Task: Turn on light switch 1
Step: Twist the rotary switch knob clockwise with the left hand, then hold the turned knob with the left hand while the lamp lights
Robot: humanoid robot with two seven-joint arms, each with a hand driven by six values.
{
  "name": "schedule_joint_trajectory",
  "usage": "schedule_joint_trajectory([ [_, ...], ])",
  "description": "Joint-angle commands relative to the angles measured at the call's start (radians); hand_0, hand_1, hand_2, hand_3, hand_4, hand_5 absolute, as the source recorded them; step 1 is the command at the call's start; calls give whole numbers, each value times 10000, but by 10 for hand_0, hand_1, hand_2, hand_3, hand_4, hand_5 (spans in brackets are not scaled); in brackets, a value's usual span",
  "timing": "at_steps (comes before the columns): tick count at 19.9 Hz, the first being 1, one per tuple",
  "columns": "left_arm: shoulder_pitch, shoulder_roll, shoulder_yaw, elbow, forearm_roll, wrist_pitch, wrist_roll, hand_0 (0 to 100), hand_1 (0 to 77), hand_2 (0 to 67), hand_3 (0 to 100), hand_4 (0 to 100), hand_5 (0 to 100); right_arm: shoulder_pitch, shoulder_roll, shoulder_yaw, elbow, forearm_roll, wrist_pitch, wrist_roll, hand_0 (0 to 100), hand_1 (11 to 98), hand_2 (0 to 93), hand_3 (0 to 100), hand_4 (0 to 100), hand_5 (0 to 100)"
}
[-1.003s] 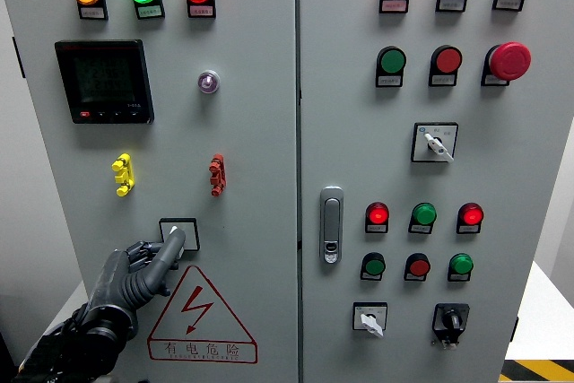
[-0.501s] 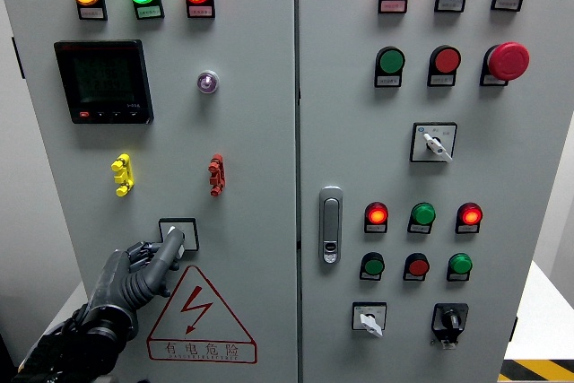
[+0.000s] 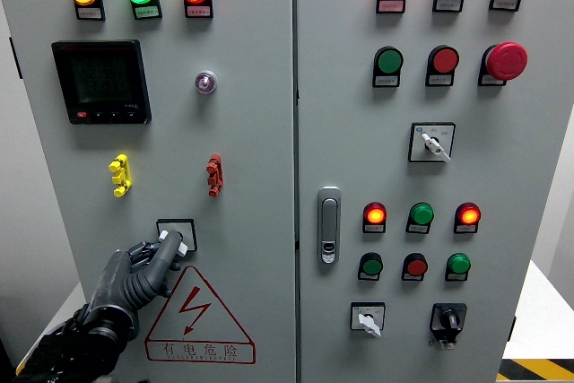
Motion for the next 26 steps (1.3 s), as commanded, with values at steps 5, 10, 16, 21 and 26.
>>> schedule_joint_trajectory([
  [5,2,-14,-2,-14,4,15,0,585,373,534,756,937,728,1,2,10,0,0,5,1,0,198,0,197,194,104],
  [10,2,-29,-2,-14,-11,15,-15,555,351,534,753,931,716,1,2,10,0,0,5,1,0,198,0,198,194,104],
  [16,17,-29,-2,-29,-11,15,-16,203,431,535,752,917,691,1,-13,10,0,0,5,1,0,199,0,198,194,104],
  [21,33,-60,75,-60,-11,15,-31,0,453,534,752,912,685,1,2,-6,0,0,-10,1,0,200,0,198,194,104],
  [26,63,-60,90,-60,-11,15,-31,0,447,532,751,907,675,1,2,-6,0,0,5,1,0,200,0,197,194,105],
])
